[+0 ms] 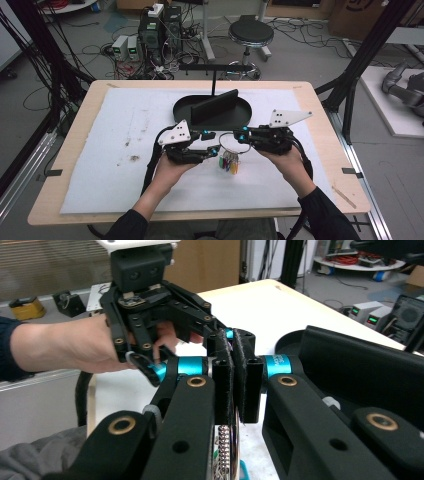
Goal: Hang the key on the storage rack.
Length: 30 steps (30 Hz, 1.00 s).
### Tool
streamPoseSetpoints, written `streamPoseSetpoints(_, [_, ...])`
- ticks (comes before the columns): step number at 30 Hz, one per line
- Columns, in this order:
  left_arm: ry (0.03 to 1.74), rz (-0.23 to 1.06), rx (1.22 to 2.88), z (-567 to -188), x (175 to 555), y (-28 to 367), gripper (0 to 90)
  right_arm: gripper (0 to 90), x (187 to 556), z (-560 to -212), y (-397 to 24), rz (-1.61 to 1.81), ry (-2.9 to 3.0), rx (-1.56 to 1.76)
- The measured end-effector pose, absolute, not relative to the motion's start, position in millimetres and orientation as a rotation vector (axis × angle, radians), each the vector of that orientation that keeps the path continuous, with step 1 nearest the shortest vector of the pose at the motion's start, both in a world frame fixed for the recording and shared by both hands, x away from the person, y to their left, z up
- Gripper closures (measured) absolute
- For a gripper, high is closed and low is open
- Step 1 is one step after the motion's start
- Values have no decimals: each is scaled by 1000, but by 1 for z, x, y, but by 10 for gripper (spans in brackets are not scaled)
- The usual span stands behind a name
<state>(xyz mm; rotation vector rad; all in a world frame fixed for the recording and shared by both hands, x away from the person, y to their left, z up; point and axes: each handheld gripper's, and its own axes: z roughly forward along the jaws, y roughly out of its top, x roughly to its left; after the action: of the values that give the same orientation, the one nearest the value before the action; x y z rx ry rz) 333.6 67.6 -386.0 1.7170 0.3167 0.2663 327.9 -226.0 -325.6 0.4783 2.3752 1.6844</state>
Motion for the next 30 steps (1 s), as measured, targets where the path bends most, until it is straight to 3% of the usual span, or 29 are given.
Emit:
streamPoseSetpoints(20, [258,306,1737,-386,329,63,845,877,327,-330,-219,1705,2417,440])
streamPoseSetpoints(30, [264,316,1706,-384,328,68,861,864,329,-332,-220,1715,2429,438])
